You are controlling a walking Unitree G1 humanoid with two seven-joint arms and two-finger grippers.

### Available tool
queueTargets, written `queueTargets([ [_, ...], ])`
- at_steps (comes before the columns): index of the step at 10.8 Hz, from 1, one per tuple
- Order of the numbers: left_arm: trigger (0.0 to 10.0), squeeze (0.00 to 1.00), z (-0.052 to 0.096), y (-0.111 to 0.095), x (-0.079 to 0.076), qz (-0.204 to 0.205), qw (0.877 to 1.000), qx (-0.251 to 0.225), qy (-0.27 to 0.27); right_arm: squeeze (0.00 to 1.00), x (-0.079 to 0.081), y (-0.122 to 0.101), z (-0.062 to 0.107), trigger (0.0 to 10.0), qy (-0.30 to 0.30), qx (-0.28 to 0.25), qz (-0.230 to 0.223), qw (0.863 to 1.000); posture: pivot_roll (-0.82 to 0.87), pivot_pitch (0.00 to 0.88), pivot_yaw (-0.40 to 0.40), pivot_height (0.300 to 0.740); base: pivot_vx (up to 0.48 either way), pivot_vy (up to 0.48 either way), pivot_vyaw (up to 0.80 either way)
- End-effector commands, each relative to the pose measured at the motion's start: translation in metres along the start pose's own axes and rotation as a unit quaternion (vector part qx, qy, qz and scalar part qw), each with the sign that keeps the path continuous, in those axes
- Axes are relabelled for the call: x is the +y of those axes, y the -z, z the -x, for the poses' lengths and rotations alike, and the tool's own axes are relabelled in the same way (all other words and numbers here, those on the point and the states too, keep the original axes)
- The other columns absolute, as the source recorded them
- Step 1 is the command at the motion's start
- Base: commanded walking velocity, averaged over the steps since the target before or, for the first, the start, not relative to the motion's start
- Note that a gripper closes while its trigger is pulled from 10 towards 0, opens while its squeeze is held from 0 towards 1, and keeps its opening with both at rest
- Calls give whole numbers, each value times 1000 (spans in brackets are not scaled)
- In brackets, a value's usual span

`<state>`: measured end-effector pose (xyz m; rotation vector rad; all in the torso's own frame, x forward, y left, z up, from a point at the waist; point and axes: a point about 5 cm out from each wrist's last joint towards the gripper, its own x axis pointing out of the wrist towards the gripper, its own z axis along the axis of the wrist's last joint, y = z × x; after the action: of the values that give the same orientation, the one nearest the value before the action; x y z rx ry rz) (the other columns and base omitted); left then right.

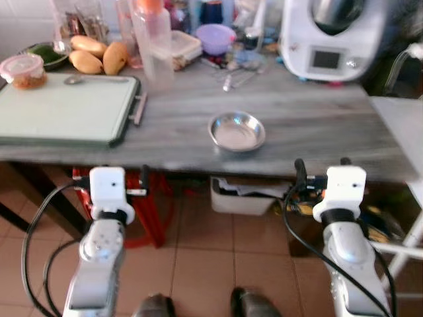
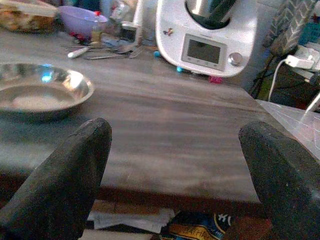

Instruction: Setting the table

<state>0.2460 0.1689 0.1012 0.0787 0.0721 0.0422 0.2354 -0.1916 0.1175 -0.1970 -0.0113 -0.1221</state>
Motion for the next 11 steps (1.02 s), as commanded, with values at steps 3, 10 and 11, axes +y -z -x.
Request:
queueTargets([
  [3, 10000, 0, 0, 3, -3, 3, 1000, 9, 4, 0, -2, -5, -3, 10000, 4, -8, 0, 1000, -23, 0, -2, 740, -333, 0, 0],
  [10, 10000, 0, -1, -6, -13, 24, 998, -9, 51, 0, -3, -3, -2, 10000, 4, -3, 42, 999, -27, 0, 0, 740, -120, 0, 0],
  [11, 10000, 0, -1, -6, -14, 30, 998, -9, 58, 0, -3, -3, -1, 10000, 13, -1, 36, 999, -29, 0, 6, 740, 0, -480, 0],
])
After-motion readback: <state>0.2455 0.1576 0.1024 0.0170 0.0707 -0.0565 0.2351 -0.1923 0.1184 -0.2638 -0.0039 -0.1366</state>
